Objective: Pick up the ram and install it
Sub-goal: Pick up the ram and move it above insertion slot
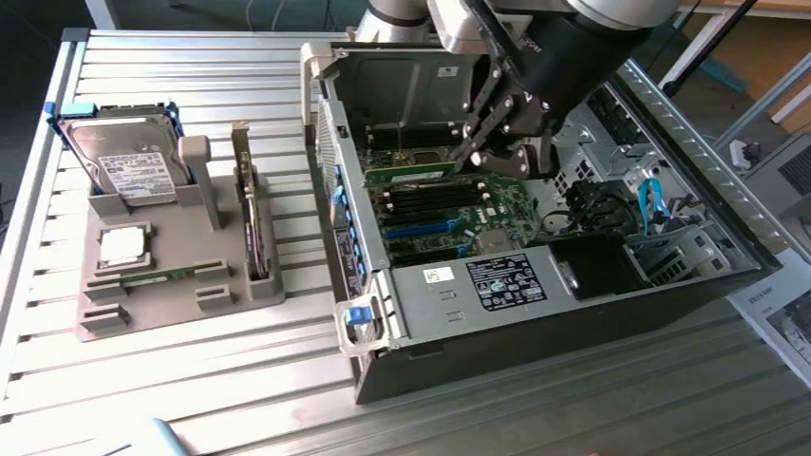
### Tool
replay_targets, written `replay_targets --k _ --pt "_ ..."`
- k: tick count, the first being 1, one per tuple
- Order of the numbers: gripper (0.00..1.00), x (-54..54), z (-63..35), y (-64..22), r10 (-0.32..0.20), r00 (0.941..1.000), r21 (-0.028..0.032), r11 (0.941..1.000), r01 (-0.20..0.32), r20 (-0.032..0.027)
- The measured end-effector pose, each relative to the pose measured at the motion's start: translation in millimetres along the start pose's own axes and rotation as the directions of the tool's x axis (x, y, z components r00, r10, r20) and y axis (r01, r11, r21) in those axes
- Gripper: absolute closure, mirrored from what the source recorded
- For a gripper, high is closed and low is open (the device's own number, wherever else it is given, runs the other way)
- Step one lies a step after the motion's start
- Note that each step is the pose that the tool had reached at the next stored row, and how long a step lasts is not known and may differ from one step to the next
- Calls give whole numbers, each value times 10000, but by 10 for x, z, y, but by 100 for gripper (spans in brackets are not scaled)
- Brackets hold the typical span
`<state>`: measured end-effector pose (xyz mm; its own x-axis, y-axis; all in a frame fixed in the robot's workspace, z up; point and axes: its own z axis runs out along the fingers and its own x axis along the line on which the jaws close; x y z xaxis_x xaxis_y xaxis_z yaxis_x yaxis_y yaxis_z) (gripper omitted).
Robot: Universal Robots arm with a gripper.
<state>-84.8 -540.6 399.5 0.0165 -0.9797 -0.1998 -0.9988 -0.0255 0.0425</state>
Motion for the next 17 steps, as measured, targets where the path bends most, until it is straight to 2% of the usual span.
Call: replay_targets --k 2,4,12,14,17 --pt "88 9 -3 -47 -2 10000 0 10000 2 50" --pt "88 24 -11 -133 -6 9999 0 10000 6 134" --pt "88 60 -27 -332 -12 9995 -1 10000 12 309" --pt "88 65 -30 -375 -16 9994 -1 10000 16 341" --pt "88 65 -30 -375 -16 9994 -1 10000 16 343"
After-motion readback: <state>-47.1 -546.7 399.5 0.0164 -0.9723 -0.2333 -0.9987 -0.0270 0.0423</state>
